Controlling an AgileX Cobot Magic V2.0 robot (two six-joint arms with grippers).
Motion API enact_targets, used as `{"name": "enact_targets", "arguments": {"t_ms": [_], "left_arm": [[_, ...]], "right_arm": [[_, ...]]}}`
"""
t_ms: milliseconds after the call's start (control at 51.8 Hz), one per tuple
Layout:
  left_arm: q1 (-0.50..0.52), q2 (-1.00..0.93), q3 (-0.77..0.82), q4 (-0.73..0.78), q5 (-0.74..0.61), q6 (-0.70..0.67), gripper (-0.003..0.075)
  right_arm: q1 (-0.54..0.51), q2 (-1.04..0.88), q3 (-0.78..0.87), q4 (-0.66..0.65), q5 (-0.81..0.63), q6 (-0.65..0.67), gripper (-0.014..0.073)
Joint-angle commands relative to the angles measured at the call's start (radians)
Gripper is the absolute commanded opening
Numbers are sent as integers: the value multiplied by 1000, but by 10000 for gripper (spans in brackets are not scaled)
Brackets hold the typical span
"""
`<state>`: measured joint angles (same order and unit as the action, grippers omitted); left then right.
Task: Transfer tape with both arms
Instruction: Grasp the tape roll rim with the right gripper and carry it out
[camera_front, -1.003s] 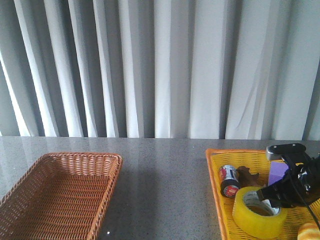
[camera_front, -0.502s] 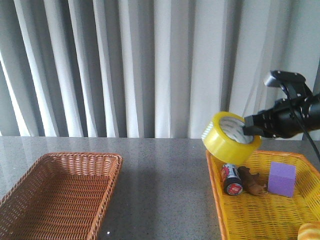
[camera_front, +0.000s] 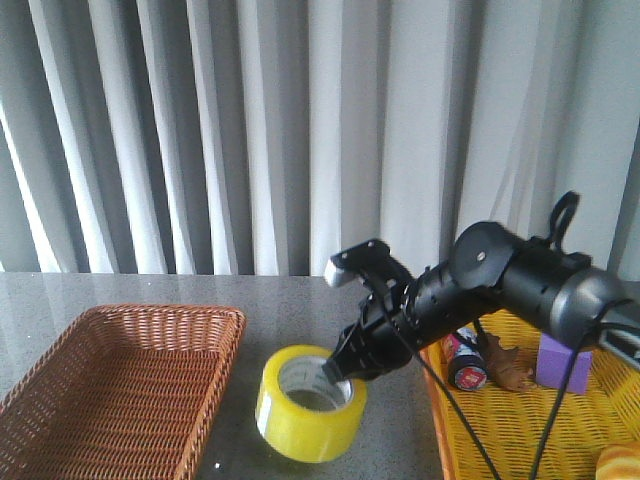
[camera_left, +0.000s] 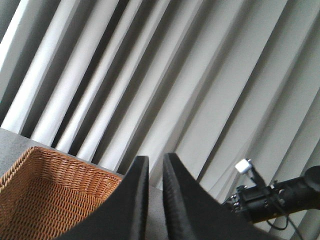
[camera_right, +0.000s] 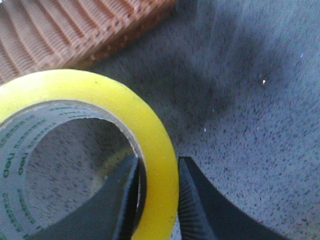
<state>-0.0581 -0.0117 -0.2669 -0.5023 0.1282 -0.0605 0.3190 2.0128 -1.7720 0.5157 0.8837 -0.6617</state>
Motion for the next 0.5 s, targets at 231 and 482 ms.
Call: {"name": "enact_targets", "arguments": {"t_ms": [231, 482], "left_arm": [[-4, -6, -28, -6, -56, -8, 76], [-4, -6, -28, -6, -58, -8, 76]], "right_arm": [[22, 12, -31, -100, -26, 93, 92], [22, 12, -31, -102, -20, 130, 322]]}}
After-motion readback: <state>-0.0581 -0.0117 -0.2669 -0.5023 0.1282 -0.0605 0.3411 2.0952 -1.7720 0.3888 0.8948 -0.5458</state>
